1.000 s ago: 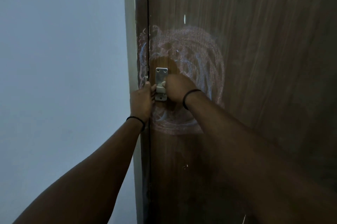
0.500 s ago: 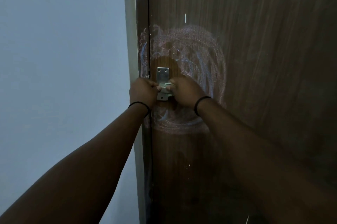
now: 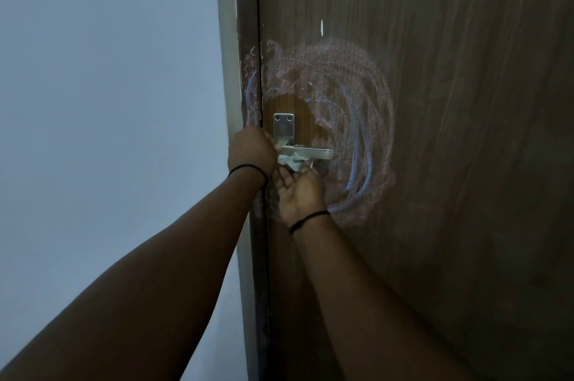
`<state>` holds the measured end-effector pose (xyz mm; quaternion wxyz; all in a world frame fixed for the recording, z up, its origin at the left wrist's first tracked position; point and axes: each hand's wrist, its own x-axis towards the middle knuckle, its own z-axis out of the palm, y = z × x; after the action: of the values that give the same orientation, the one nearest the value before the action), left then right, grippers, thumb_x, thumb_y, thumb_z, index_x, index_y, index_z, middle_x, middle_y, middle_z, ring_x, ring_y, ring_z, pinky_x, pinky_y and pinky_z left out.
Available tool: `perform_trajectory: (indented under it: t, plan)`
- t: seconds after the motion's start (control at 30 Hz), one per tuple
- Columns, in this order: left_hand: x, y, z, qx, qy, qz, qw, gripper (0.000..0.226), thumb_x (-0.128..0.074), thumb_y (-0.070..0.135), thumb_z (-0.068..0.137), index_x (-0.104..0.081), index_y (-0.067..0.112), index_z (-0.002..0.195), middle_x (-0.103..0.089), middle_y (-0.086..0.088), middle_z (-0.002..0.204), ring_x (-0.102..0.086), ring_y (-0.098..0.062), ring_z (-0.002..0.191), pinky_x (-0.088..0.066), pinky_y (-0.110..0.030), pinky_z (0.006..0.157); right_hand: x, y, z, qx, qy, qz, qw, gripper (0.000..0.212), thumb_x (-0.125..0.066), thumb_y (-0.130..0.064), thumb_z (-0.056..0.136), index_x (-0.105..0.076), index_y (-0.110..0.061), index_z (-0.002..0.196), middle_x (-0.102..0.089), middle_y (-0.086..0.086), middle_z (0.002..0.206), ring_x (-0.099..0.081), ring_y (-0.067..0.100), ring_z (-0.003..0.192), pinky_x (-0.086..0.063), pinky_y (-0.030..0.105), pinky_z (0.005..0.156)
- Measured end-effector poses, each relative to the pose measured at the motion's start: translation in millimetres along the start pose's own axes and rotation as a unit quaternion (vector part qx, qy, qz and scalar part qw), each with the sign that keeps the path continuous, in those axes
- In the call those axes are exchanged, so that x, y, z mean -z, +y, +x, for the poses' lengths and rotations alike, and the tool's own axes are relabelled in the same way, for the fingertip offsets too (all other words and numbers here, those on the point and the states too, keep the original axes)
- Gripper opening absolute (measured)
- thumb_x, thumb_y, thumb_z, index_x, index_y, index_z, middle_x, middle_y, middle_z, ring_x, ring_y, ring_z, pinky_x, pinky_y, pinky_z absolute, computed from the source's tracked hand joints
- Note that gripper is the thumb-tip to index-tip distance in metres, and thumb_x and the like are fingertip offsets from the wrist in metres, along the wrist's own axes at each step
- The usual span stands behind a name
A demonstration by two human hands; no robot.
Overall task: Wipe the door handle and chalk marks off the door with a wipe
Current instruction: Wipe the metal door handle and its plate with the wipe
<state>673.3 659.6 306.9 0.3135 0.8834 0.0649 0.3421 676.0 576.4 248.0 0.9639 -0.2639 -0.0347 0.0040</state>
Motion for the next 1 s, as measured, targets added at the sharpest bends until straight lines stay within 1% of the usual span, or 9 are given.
perform_trajectory:
  t: [0.23,0.33,0.4,0.43,0.53,0.63,0.73,0.83,1.0]
  plan:
    - [1.5,1.4,2.5,-0.011,-0.01,0.019,1.0,0.016,-0.071,0.022,0.085,-0.076,0.014,0.098,-0.073,-0.006,0.097,-0.065,-0.021,0.084,-0.047,-0.026,0.071,-15.1,13.6,1.9,-0.002,0.055,-0.029,0.998,0.014,-0.048,0.001,0.096,-0.06,-0.006,0.096,-0.063,0.008,0.085,-0.063,0.019,0.077,-0.054,0.026,0.068]
    - [1.7,1.3,0.6,-0.013,-0.007,0.015,1.0,0.015,-0.071,0.023,0.085,-0.076,0.015,0.097,-0.074,-0.004,0.096,-0.062,-0.017,0.079,-0.047,-0.027,0.071,-29.5,17.7,1.9,-0.065,0.062,-0.079,0.993,0.014,-0.039,-0.009,0.1,-0.049,-0.011,0.111,-0.057,0.009,0.106,-0.059,0.027,0.104,-0.048,0.027,0.072]
    - [2.2,1.1,0.0,-0.013,-0.009,0.015,1.0,0.014,-0.071,0.024,0.085,-0.077,0.016,0.095,-0.074,-0.003,0.094,-0.059,-0.014,0.076,-0.046,-0.026,0.07,-33.5,16.0,3.9,-0.063,0.057,-0.066,0.994,0.027,-0.034,-0.008,0.102,-0.051,-0.001,0.122,-0.056,0.02,0.123,-0.055,0.035,0.118,-0.049,0.034,0.086]
    - [2.3,0.7,-0.2,-0.011,-0.009,0.016,1.0,0.013,-0.071,0.024,0.085,-0.077,0.016,0.094,-0.074,-0.002,0.094,-0.059,-0.013,0.075,-0.045,-0.026,0.069,-30.9,12.0,4.7,-0.047,0.061,-0.046,0.996,0.028,-0.033,-0.006,0.102,-0.054,0.002,0.118,-0.058,0.023,0.118,-0.059,0.037,0.11,-0.049,0.038,0.093]
    - [-0.4,0.5,0.3,0.003,-0.001,0.002,1.0,0.011,-0.071,0.023,0.084,-0.077,0.017,0.093,-0.073,-0.002,0.094,-0.056,-0.012,0.074,-0.042,-0.024,0.068,-10.6,-12.5,4.5,0.007,0.07,0.006,0.998,0.024,-0.035,0.005,0.098,-0.058,-0.004,0.099,-0.061,0.01,0.089,-0.061,0.02,0.078,-0.053,0.035,0.086]
    - [-6.0,3.6,-3.8,0.0,0.016,0.013,1.0,0.013,-0.069,0.021,0.086,-0.076,0.014,0.095,-0.073,-0.004,0.095,-0.06,-0.016,0.079,-0.044,-0.025,0.069,12.1,-37.3,8.1,0.038,0.052,0.019,0.998,0.028,-0.035,0.008,0.098,-0.059,-0.004,0.108,-0.059,0.007,0.091,-0.059,0.017,0.081,-0.049,0.032,0.088]
    - [-6.2,4.3,-5.3,-0.009,0.02,0.022,1.0,0.014,-0.068,0.021,0.086,-0.076,0.013,0.094,-0.073,-0.007,0.095,-0.066,-0.021,0.086,-0.047,-0.026,0.072,6.2,-30.8,4.4,0.019,0.045,0.023,0.999,0.032,-0.038,0.008,0.097,-0.055,0.001,0.124,-0.061,0.007,0.092,-0.061,0.016,0.079,-0.055,0.026,0.072]
    - [-2.8,2.6,-1.6,0.003,0.009,0.02,1.0,0.013,-0.072,0.022,0.084,-0.077,0.015,0.094,-0.074,-0.006,0.094,-0.062,-0.018,0.079,-0.044,-0.024,0.07,-17.0,-8.8,-0.8,-0.012,0.025,0.013,1.0,0.033,-0.036,0.007,0.097,-0.055,0.001,0.123,-0.062,0.008,0.091,-0.062,0.015,0.073,-0.055,0.024,0.07]
    - [-0.4,3.9,2.0,0.007,-0.008,0.016,1.0,0.01,-0.073,0.021,0.083,-0.076,0.013,0.09,-0.073,-0.005,0.092,-0.058,-0.014,0.073,-0.046,-0.024,0.07,2.4,-30.1,-4.7,0.017,0.048,0.053,0.997,0.029,-0.039,0.01,0.096,-0.061,-0.002,0.111,-0.061,0.015,0.12,-0.061,0.026,0.106,-0.054,0.033,0.089]
